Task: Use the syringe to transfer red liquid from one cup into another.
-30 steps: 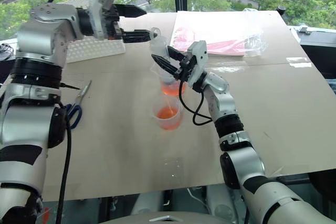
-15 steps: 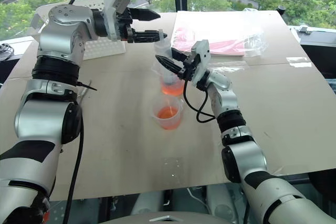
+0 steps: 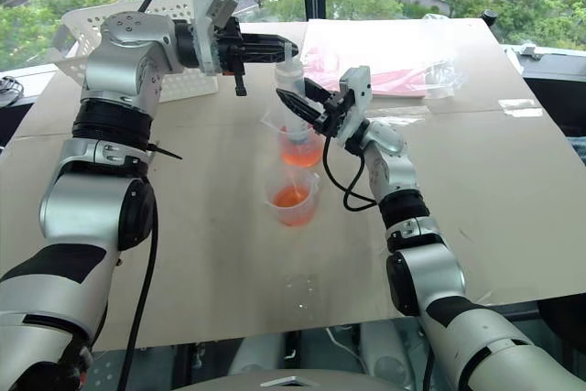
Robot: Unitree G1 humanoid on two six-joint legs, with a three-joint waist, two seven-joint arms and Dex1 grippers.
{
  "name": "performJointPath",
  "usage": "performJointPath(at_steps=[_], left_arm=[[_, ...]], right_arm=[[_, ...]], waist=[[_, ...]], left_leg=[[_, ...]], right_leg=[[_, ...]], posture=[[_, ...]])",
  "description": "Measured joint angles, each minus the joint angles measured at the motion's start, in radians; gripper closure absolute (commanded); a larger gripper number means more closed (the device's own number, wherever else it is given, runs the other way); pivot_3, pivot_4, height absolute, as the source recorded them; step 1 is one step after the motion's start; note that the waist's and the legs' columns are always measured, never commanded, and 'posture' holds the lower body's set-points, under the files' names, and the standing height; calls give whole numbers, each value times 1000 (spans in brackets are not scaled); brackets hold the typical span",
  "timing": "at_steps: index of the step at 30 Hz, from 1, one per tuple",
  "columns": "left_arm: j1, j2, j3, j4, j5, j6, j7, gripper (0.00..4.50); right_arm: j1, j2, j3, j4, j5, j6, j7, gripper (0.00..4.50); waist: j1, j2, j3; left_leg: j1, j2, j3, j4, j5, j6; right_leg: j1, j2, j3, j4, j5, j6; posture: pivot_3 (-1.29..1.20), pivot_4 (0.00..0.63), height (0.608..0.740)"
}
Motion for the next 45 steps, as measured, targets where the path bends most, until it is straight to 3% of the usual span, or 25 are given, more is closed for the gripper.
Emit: performJointPath(at_steps=[26,28,31,32,38,45], left_arm=[[-47,12,26,36,7,25,1,4500],[-43,24,45,9,-12,78,2,3844],[39,93,115,-128,-50,203,69,2742],[59,107,128,-156,-59,225,82,2650],[290,207,279,-541,-188,493,219,2650],[381,209,356,-710,-275,617,351,2650]], right_arm=[[-5,17,1,27,-5,-19,-11,3036],[-16,23,2,25,-6,-19,-14,3036],[-36,32,34,-5,-37,12,-46,3037],[-39,32,40,-13,-40,23,-52,3040],[-40,18,60,-117,-40,95,-78,3054],[-45,2,50,-117,-36,95,-79,3055]], waist=[[-2,0,0],[-3,0,0],[-14,1,0],[-16,1,0],[-10,1,0],[3,0,0]], left_leg=[[0,0,0,0,0,0],[0,0,-1,0,0,0],[0,0,-1,0,0,0],[0,0,-2,0,0,0],[0,0,-6,1,2,-4],[2,-1,-9,2,1,-1]], right_leg=[[0,0,0,1,0,0],[0,0,0,2,0,0],[-1,0,1,6,0,0],[-2,0,2,7,0,0],[-1,-1,0,8,0,0],[0,-1,-1,8,0,0]], posture=[[0,150,740],[0,150,740],[0,150,740],[0,150,740],[0,150,740],[0,150,740]])
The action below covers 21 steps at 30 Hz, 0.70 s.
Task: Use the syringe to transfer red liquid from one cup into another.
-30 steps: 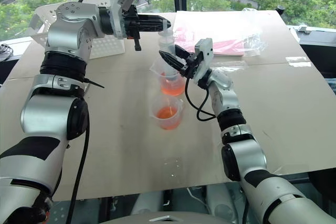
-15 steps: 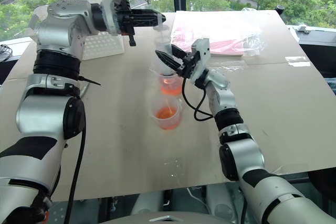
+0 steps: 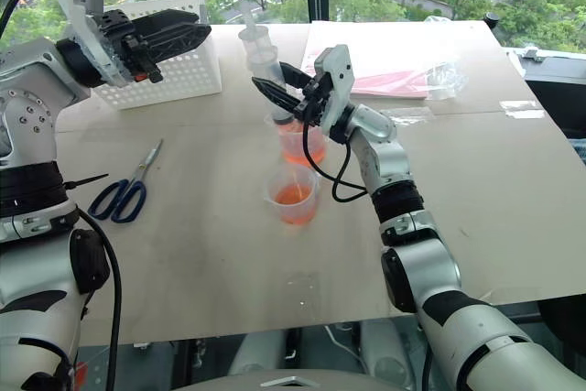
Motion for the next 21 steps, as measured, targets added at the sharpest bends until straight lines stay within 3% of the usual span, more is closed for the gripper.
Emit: performJointPath(at_steps=[17,19,21], left_arm=[[142,-21,43,-161,-142,65,160,2650],[151,-21,53,-170,-155,68,176,2650],[174,-21,82,-179,-183,83,195,2650]], right_arm=[[-75,5,-77,24,72,1,-13,3057],[-56,5,-91,-74,165,75,34,3057],[-17,-4,-85,-304,296,210,72,3057]], waist=[[-2,0,0],[-2,0,0],[-3,0,0]], left_leg=[[-1,0,-1,-1,1,-2],[-1,0,-1,-1,1,-2],[-1,1,-2,-2,1,-3]], right_leg=[[0,0,0,1,0,0],[0,0,-1,2,0,0],[0,0,-1,0,0,0]], posture=[[0,150,740],[0,150,740],[0,150,740]])
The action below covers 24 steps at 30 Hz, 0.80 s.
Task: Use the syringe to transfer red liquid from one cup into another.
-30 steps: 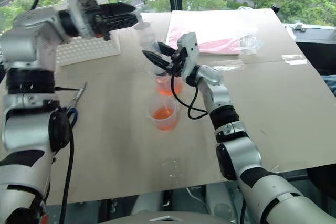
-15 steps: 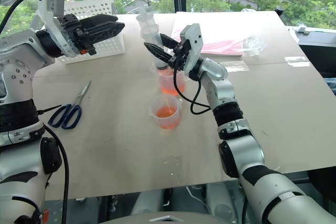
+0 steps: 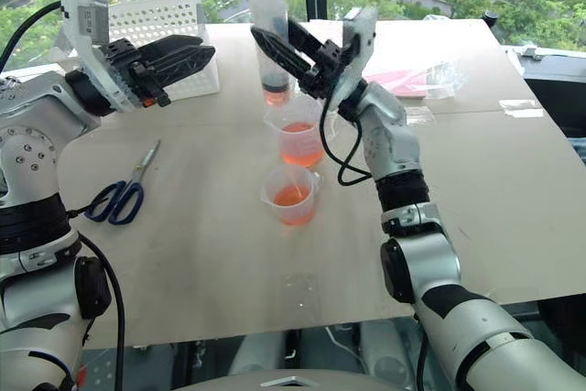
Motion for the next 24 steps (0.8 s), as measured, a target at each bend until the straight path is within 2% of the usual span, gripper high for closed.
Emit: performJointPath(at_steps=[4,6,8,10,11,12,15,19,24], left_arm=[[67,7,81,-72,-105,24,0,2650],[156,66,130,-141,-213,90,-56,2650],[248,126,230,-197,-338,164,-91,2650],[328,156,319,-252,-410,188,-94,2650],[419,177,371,-315,-443,199,-107,2650],[506,178,396,-378,-460,200,-123,2650],[640,164,449,-456,-484,180,-149,2650],[904,171,545,-543,-438,106,-299,2650],[1016,170,564,-598,-420,33,-344,2650]], right_arm=[[106,-35,51,-289,104,160,-20,3057],[177,-50,83,-355,109,200,-36,3057],[253,-74,106,-391,105,222,-48,3057],[289,-86,122,-403,96,225,-53,3057],[307,-91,127,-413,93,223,-54,3057],[321,-94,129,-419,91,221,-54,3057],[344,-101,147,-422,80,214,-48,3057],[401,-115,175,-429,65,212,-41,3057],[452,-118,210,-411,30,164,-1,3057]], waist=[[-1,-1,0],[-6,-1,-1],[-3,-1,0],[-1,-1,0],[-2,-1,-1],[-1,-1,0],[6,-2,-1],[4,-1,-1],[8,-1,-1]], left_leg=[[0,0,0,0,-1,1],[1,0,1,0,-1,1],[1,0,1,0,-1,2],[2,0,0,0,-1,2],[4,0,1,0,-1,2],[5,0,1,0,-1,2],[5,0,-1,0,-1,1],[4,0,0,-1,-1,1],[4,1,0,-1,-1,1]], right_leg=[[0,0,0,-1,0,0],[0,0,1,-1,0,0],[0,0,0,-4,0,0],[0,0,0,-3,0,0],[2,-1,1,-3,0,0],[2,-1,1,-3,0,0],[3,-1,-1,-3,-1,-1],[2,0,-1,-5,-2,-4],[3,0,-1,-7,-3,-5]], posture=[[0,150,740],[0,150,740],[0,150,740],[0,150,740],[0,150,740],[0,150,740],[0,150,740],[0,150,740],[0,150,740]])
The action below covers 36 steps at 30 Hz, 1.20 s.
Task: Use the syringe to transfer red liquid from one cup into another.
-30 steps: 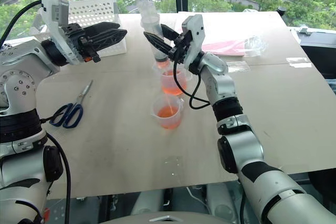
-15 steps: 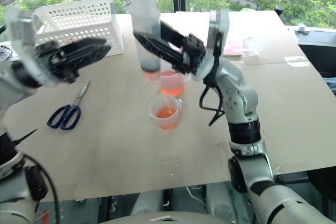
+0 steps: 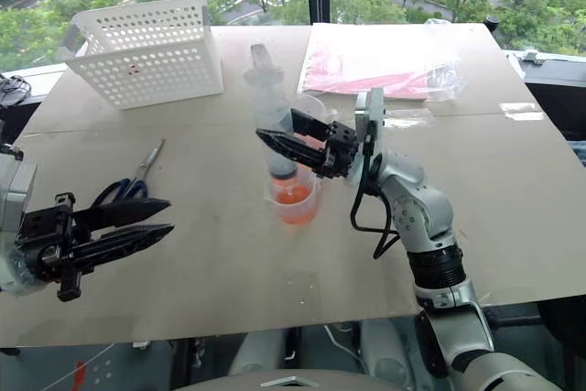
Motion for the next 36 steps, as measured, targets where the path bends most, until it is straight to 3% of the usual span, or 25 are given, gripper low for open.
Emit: performJointPath(at_steps=[2,5,7,8,9,10,17,18,19,23,31,32,33,36], left_arm=[[9,0,-2,-8,-1,-15,14,2650],[-17,18,-23,13,-6,-30,45,1964],[-46,44,-49,30,-10,-33,62,1013],[-73,52,-73,37,-11,-35,79,932],[-105,57,-96,42,-16,-38,98,238],[-149,63,-131,52,-19,-38,126,0],[-476,186,-373,135,-50,5,291,0],[-638,214,-469,194,-56,41,346,0],[-648,217,-474,198,-56,42,351,0],[-951,218,-657,318,-33,85,378,0],[-1112,164,-884,435,183,19,280,0],[-1114,157,-894,438,201,9,269,496],[-1118,147,-901,441,220,-5,257,700],[-1139,104,-924,450,259,-33,225,2139]], right_arm=[[16,-1,7,35,-22,-29,17,3057],[26,2,8,94,-57,-70,33,3057],[26,2,9,116,-80,-103,41,3058],[26,2,13,126,-92,-119,46,3058],[26,3,18,133,-100,-129,52,3058],[27,4,25,136,-111,-141,58,3058],[34,2,44,153,-150,-194,77,3058],[34,-4,46,155,-155,-200,79,3058],[34,-3,47,155,-156,-201,79,3058],[31,-3,52,155,-165,-211,82,3058],[24,7,66,156,-178,-226,79,3058],[24,9,68,156,-179,-226,78,3058],[24,10,71,156,-180,-226,76,3058],[23,9,70,156,-181,-225,64,3058]], waist=[[1,0,0],[1,0,0],[0,0,0],[0,0,0],[1,0,0],[1,0,0],[4,0,0],[11,-1,0],[11,-1,0],[15,0,0],[17,0,1],[16,0,1],[17,0,1],[19,0,1]], left_leg=[[0,0,0,0,0,0],[0,0,0,0,0,0],[0,0,0,0,0,0],[0,0,0,0,0,0],[0,0,0,0,0,0],[0,0,0,0,0,0],[-1,0,-1,0,0,0],[-2,0,-1,1,0,0],[-2,0,-1,1,0,0],[-1,-1,1,0,0,0],[-2,0,5,0,0,0],[-2,0,5,0,0,0],[-2,0,5,0,0,0],[-2,0,5,1,0,0]], right_leg=[[0,0,0,0,0,0],[0,1,0,0,0,0],[0,1,0,0,0,1],[0,1,0,0,1,1],[0,1,0,-1,1,2],[0,1,0,-1,2,3],[0,1,-1,-1,2,4],[0,1,-2,-1,3,4],[0,2,-2,-1,3,4],[1,2,0,-2,3,4],[0,2,0,-2,2,4],[0,2,1,-2,2,4],[0,2,1,-2,2,4],[0,2,0,-2,2,4]], posture=[[0,150,740],[0,150,740],[0,150,740],[0,150,740],[0,150,740],[0,150,740],[0,150,740],[0,150,740],[0,150,740],[0,150,740],[0,150,740],[0,150,740],[0,150,740],[0,150,740]])
